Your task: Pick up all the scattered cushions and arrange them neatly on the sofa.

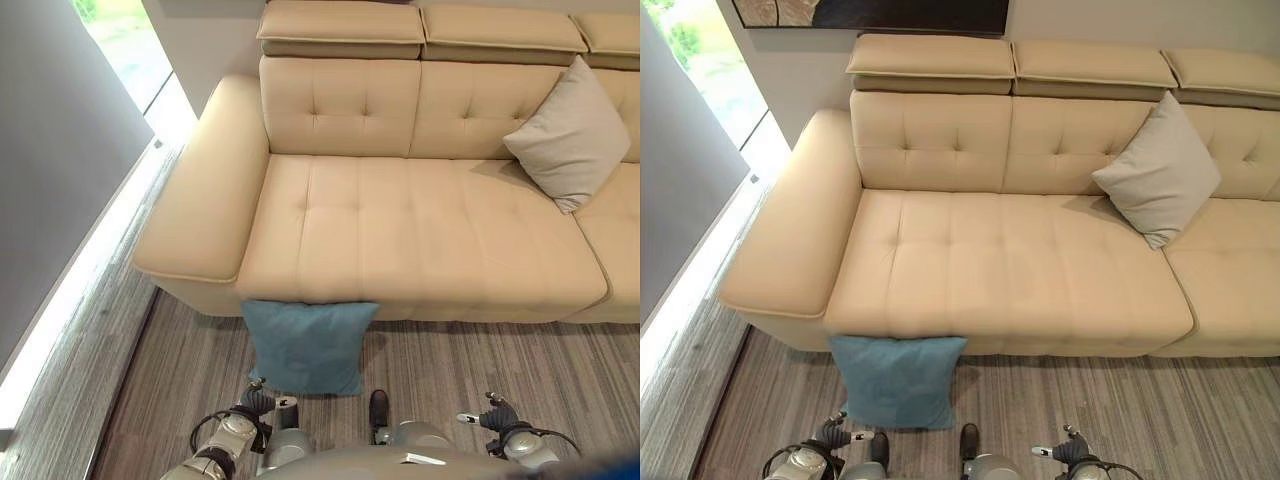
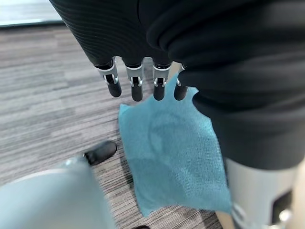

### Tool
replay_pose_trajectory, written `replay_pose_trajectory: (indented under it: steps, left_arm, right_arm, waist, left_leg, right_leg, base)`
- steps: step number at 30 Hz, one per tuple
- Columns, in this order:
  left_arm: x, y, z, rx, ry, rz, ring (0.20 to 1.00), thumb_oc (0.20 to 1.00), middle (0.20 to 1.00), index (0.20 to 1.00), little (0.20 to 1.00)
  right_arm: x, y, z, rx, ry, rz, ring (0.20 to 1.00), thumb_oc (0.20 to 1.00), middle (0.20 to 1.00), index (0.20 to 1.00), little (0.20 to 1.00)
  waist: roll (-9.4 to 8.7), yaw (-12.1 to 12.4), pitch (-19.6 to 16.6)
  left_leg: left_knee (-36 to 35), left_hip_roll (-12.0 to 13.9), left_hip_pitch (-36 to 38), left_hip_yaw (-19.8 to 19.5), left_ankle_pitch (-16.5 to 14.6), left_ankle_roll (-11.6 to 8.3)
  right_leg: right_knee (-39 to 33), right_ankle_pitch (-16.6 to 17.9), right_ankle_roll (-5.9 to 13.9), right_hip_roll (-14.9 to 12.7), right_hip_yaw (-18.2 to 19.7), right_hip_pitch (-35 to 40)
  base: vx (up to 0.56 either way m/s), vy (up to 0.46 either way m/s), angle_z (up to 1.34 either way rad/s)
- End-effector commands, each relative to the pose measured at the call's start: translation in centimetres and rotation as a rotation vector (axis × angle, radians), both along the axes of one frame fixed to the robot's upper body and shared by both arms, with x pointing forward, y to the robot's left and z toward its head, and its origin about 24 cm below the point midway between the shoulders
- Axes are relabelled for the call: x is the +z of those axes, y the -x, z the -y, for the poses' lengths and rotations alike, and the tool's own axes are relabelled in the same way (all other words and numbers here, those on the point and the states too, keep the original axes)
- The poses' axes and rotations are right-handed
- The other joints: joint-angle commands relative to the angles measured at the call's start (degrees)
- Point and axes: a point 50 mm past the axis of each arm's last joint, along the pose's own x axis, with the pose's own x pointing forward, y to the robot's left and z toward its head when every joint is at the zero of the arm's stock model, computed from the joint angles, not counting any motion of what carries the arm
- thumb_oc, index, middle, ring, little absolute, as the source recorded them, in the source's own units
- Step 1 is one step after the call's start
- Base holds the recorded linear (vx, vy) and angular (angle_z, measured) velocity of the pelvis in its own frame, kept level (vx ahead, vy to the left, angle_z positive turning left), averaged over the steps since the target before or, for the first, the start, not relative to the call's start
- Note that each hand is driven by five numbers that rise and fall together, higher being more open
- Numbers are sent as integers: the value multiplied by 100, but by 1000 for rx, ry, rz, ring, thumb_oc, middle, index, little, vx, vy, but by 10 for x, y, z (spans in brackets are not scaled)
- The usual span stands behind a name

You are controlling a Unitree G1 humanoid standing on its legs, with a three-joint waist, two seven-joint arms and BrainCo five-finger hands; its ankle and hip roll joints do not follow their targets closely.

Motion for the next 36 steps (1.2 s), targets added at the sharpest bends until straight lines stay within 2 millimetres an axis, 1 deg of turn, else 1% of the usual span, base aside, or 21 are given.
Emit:
replay_pose_trajectory:
  steps: [1, 4, 6, 7, 8, 9, 10, 11, 12, 13, 14, 16, 18, 22, 24, 27, 28, 29, 31, 33, 36]
  left_arm:
    - [5, -4, -15, -16, -49, 24, 1000, 1000, 1000, 1000, 1000]
    - [7, -5, -21, 0, -62, 27, 1000, 1000, 1000, 1000, 1000]
    - [8, -5, -25, 8, -75, 30, 1000, 1000, 1000, 1000, 1000]
    - [9, -6, -30, 11, -86, 32, 1000, 1000, 1000, 1000, 1000]
    - [9, -6, -30, 11, -86, 32, 1000, 1000, 1000, 1000, 1000]
    - [11, -8, -32, 10, -91, 36, 1000, 1000, 1000, 1000, 1000]
    - [11, -8, -32, 10, -91, 36, 1000, 1000, 1000, 1000, 1000]
    - [10, -7, -32, 6, -90, 33, 1000, 1000, 1000, 1000, 1000]
    - [10, -7, -32, 6, -90, 33, 1000, 1000, 1000, 1000, 1000]
    - [9, -5, -31, -3, -83, 23, 1000, 1000, 1000, 1000, 1000]
    - [8, -2, -30, -6, -81, 14, 1000, 1000, 1000, 1000, 1000]
    - [8, -2, -29, -6, -78, 14, 1000, 1000, 1000, 1000, 1000]
    - [6, -2, -26, -13, -70, 11, 1000, 1000, 1000, 1000, 1000]
    - [4, 2, -22, -17, -58, 2, 1000, 1000, 1000, 1000, 1000]
    - [3, 3, -19, -29, -52, -1, 1000, 1000, 1000, 1000, 1000]
    - [5, -3, -14, -46, -41, 15, 1000, 1000, 1000, 1000, 1000]
    - [5, -5, -12, -40, -32, 25, 1000, 1000, 1000, 1000, 1000]
    - [5, -6, -11, -37, -28, 29, 1000, 1000, 1000, 1000, 1000]
    - [6, -8, -10, -22, -22, 37, 1000, 1000, 1000, 1000, 1000]
    - [5, -6, -9, -20, -24, 31, 1000, 1000, 1000, 1000, 1000]
    - [4, -5, -7, -33, -22, 21, 1000, 1000, 1000, 1000, 1000]
  right_arm:
    - [5, -16, -2, -13, -17, 57, 1000, 1000, 1000, 1000, 1000]
    - [6, -21, -6, -15, -27, 74, 1000, 1000, 1000, 1000, 1000]
    - [7, -25, -9, -2, -29, 81, 1000, 1000, 1000, 1000, 1000]
    - [7, -27, -11, 7, -32, 85, 1000, 1000, 1000, 1000, 1000]
    - [7, -27, -11, 7, -32, 85, 1000, 1000, 1000, 1000, 1000]
    - [7, -29, -11, 14, -28, 90, 1000, 1000, 1000, 1000, 1000]
    - [7, -29, -11, 14, -28, 90, 1000, 1000, 1000, 1000, 1000]
    - [7, -27, -11, 17, -30, 85, 1000, 1000, 1000, 1000, 1000]
    - [7, -27, -11, 17, -30, 85, 1000, 1000, 1000, 1000, 1000]
    - [5, -20, -7, 9, -19, 65, 1000, 1000, 1000, 1000, 1000]
    - [5, -19, -7, 13, -18, 60, 1000, 1000, 1000, 1000, 1000]
    - [5, -19, -6, 11, -15, 63, 1000, 1000, 1000, 1000, 1000]
    - [5, -18, -4, 5, -8, 65, 1000, 1000, 1000, 1000, 1000]
    - [5, -14, -1, -5, 0, 64, 1000, 1000, 1000, 1000, 1000]
    - [6, -14, 0, -11, -4, 68, 1000, 1000, 1000, 1000, 1000]
    - [7, -17, 2, -20, -6, 85, 1000, 1000, 1000, 1000, 1000]
    - [9, -19, 3, -25, -5, 93, 1000, 1000, 1000, 1000, 1000]
    - [9, -20, 5, -28, -2, 96, 1000, 1000, 1000, 1000, 1000]
    - [10, -22, 5, -25, 0, 104, 1000, 1000, 1000, 1000, 1000]
    - [10, -21, 7, -22, 4, 102, 1000, 1000, 1000, 1000, 1000]
    - [10, -18, 8, -27, 7, 88, 1000, 1000, 1000, 1000, 1000]
  waist:
    - [-189, 11, -80]
    - [-208, 35, -79]
    - [-187, 65, -55]
    - [-163, 87, -40]
    - [-163, 90, -39]
    - [-123, 104, -17]
    - [-123, 103, -16]
    - [-114, 27, -20]
    - [-114, 27, -20]
    - [-118, 21, -48]
    - [-124, 37, -57]
    - [-139, 53, -45]
    - [-121, 11, -44]
    - [-95, 14, -86]
    - [-67, -30, -80]
    - [-100, -89, 32]
    - [-139, -60, 76]
    - [-159, -58, 91]
    - [-173, -21, 77]
    - [-204, 11, 35]
    - [-125, -32, -54]
  left_leg:
    - [745, -420, -356, 162, -623, 351]
    - [710, -529, -322, 298, -703, 450]
    - [635, -560, -283, 420, -718, 502]
    - [516, -567, -215, 534, -704, 525]
    - [511, -568, -211, 537, -702, 525]
    - [444, -561, -163, 626, -671, 533]
    - [441, -562, -161, 624, -669, 533]
    - [328, -638, -64, 588, -618, 548]
    - [328, -638, -64, 588, -618, 548]
    - [214, -738, 30, 606, -579, 571]
    - [165, -763, 41, 614, -565, 566]
    - [149, -785, 44, 612, -556, 561]
    - [155, -835, 18, 546, -510, 545]
    - [107, -846, 63, 586, -516, 515]
    - [161, -855, 36, 565, -518, 481]
    - [866, -801, -274, 598, -673, 337]
    - [1211, -780, -450, 478, -742, 292]
    - [1349, -720, -548, 439, -746, 266]
    - [1321, -583, -601, 395, -725, 272]
    - [1182, -432, -624, 225, -636, 271]
    - [769, -389, -399, 141, -553, 252]
  right_leg:
    - [878, -771, 608, -430, 590, 10]
    - [900, -605, 733, -513, 691, -106]
    - [969, -530, 808, -554, 670, -215]
    - [1089, -492, 839, -575, 552, -297]
    - [1093, -493, 839, -575, 556, -298]
    - [1230, -492, 846, -590, 264, -355]
    - [1233, -494, 846, -590, 263, -355]
    - [1376, -587, 773, -255, 402, -432]
    - [1376, -587, 773, -255, 402, -432]
    - [1271, -759, 604, 96, 360, -330]
    - [1240, -804, 540, 197, 288, -334]
    - [1159, -819, 522, 226, 191, -292]
    - [1004, -832, 456, 338, 357, -258]
    - [729, -790, 414, 326, 285, -81]
    - [588, -746, 383, 344, 359, -50]
    - [496, -750, 293, 267, 281, 34]
    - [462, -749, 271, 228, 300, 82]
    - [458, -763, 270, 191, 300, 102]
    - [462, -765, 289, 132, 316, 113]
    - [476, -774, 313, 76, 331, 92]
    - [459, -797, 336, 59, 324, 113]
  base:
    - [73, 307, -20]
    - [46, 226, -43]
    - [18, 193, -44]
    - [11, 152, -44]
    - [2, 172, -55]
    - [-7, 77, -62]
    - [30, 159, -44]
    - [37, 83, -16]
    - [75, 135, -1]
    - [38, 56, 4]
    - [39, 55, 2]
    - [-14, -21, 7]
    - [-10, -42, 11]
    - [14, -58, 22]
    - [-8, -47, 18]
    - [-69, -46, 37]
    - [-52, 7, 61]
    - [-39, 38, 44]
    - [24, 83, -8]
    - [69, 122, -7]
    - [84, 154, -6]
